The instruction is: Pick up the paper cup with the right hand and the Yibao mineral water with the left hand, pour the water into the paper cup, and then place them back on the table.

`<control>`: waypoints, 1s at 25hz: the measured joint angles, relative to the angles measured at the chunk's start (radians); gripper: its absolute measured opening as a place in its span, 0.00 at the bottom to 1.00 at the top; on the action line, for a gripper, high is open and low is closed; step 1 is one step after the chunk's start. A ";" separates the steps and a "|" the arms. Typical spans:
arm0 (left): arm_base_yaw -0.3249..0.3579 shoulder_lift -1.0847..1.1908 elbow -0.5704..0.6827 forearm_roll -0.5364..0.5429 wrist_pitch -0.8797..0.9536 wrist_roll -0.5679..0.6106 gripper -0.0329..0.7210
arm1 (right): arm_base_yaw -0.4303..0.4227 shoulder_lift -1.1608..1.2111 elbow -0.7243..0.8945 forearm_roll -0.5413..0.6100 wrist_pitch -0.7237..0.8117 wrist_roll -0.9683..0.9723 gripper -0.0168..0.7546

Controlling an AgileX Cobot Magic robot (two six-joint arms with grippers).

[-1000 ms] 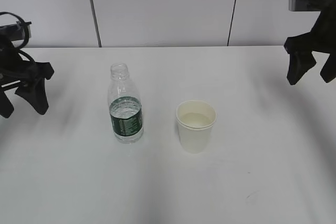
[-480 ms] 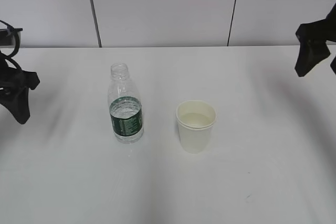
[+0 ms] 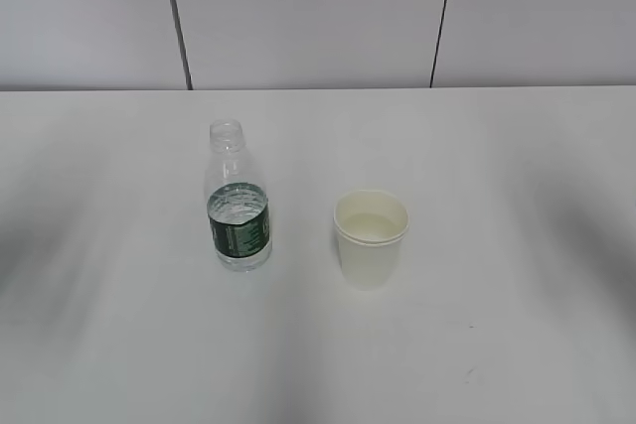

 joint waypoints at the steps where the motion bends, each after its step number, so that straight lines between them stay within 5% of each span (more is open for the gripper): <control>1: 0.000 -0.041 0.027 -0.001 -0.002 -0.002 0.65 | 0.000 -0.036 0.031 -0.002 0.000 -0.002 0.79; 12: 0.000 -0.490 0.267 -0.007 0.004 -0.003 0.65 | 0.000 -0.378 0.244 -0.040 0.006 -0.008 0.79; 25: 0.000 -0.888 0.381 -0.007 -0.023 -0.003 0.65 | 0.000 -0.722 0.462 -0.098 0.017 -0.010 0.79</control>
